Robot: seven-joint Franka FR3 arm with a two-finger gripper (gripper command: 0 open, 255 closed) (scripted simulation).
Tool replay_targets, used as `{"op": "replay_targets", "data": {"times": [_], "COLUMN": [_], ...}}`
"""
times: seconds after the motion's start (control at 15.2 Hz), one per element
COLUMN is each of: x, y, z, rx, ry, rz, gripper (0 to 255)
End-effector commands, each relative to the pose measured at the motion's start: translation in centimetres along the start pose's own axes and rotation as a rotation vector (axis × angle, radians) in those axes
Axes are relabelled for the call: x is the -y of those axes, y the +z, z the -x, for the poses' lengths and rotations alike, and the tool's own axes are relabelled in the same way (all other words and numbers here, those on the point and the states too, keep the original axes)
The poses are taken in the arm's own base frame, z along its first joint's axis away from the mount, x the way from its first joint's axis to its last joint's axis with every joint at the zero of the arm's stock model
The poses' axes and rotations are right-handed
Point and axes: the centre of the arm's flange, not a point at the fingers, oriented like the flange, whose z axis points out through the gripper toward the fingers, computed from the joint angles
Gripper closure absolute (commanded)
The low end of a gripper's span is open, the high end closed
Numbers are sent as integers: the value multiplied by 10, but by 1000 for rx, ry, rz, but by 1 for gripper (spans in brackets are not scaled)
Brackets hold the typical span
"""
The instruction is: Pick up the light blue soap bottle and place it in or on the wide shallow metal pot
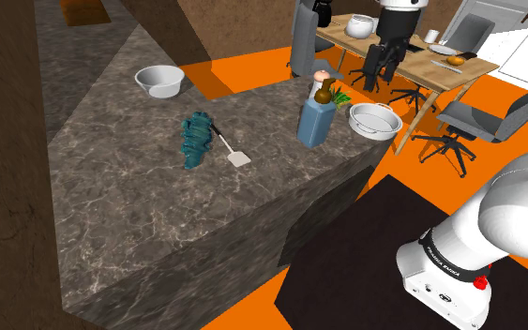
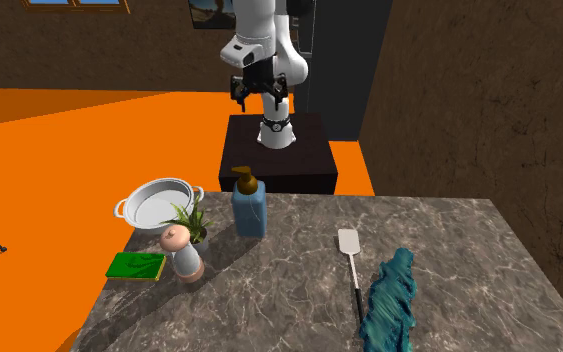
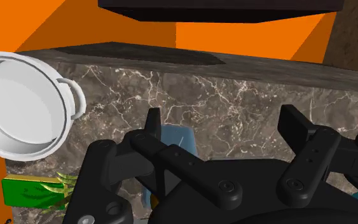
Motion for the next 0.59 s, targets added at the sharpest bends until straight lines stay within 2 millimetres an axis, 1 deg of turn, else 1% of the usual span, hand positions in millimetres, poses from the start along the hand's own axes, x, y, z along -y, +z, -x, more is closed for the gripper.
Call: {"op": "replay_targets", "data": {"times": [0.0, 0.53], "x": [-7, -38], "y": [6, 22], "z": [-20, -113], "rx": [-11, -51], "ry": [9, 44], "rz": [1, 3], "gripper": [0, 0]}}
